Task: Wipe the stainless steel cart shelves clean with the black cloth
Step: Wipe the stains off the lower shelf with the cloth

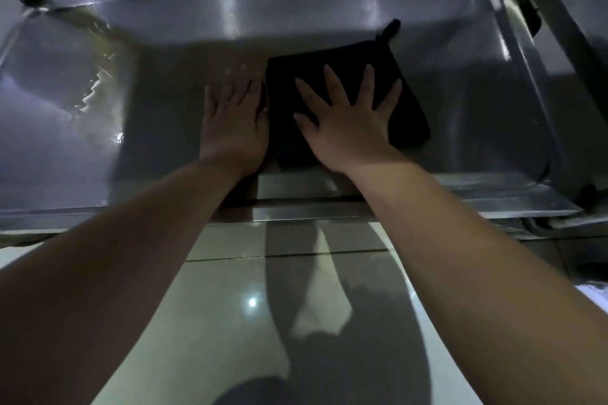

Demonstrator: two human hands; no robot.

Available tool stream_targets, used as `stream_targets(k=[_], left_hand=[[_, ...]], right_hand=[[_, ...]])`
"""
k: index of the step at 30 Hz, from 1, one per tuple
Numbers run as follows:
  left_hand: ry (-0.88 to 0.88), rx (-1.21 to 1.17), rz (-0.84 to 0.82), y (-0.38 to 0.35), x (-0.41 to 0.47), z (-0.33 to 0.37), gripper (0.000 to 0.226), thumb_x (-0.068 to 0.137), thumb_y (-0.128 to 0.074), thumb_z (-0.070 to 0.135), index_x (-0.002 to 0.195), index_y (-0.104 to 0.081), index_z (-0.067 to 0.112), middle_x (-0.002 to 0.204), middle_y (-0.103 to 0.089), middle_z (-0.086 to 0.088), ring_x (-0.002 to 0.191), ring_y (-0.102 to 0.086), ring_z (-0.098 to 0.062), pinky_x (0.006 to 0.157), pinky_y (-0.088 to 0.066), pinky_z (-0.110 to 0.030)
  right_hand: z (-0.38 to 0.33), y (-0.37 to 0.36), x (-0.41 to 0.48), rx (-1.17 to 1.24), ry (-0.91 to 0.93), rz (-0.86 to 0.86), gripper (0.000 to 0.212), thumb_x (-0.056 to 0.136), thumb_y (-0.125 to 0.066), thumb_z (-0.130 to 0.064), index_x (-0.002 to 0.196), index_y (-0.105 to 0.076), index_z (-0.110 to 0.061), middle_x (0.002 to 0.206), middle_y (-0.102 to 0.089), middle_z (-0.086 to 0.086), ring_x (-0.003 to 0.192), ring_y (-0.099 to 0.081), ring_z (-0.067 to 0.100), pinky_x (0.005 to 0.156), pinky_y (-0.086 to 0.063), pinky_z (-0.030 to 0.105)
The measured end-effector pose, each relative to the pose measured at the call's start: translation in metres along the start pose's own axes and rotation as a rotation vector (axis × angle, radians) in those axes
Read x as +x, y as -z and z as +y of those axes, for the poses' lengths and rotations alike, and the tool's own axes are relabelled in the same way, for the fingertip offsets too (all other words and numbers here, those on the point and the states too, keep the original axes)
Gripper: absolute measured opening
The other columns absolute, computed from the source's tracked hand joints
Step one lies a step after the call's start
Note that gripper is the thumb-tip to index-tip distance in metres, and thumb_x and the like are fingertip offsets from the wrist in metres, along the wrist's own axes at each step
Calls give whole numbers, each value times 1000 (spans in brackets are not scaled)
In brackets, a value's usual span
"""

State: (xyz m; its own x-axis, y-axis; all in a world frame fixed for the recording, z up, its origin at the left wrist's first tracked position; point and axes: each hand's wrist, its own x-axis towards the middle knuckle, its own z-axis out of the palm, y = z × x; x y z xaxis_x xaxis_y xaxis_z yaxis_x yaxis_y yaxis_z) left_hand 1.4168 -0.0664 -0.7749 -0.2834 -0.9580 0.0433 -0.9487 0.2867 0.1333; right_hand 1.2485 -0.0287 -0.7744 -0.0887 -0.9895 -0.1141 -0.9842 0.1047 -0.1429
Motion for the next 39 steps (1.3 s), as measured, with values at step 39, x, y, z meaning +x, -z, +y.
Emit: stream_targets(k=[39], left_hand=[[97, -1, -9, -8, 4, -1, 55, 103, -22, 37, 156, -11, 28, 164, -4, 5, 150, -1, -19, 120, 2, -43]], right_hand=[[124, 27, 50, -35, -206, 23, 57, 94, -18, -70, 147, -8, -56, 163, -4, -14, 148, 5, 40, 110, 7, 69]])
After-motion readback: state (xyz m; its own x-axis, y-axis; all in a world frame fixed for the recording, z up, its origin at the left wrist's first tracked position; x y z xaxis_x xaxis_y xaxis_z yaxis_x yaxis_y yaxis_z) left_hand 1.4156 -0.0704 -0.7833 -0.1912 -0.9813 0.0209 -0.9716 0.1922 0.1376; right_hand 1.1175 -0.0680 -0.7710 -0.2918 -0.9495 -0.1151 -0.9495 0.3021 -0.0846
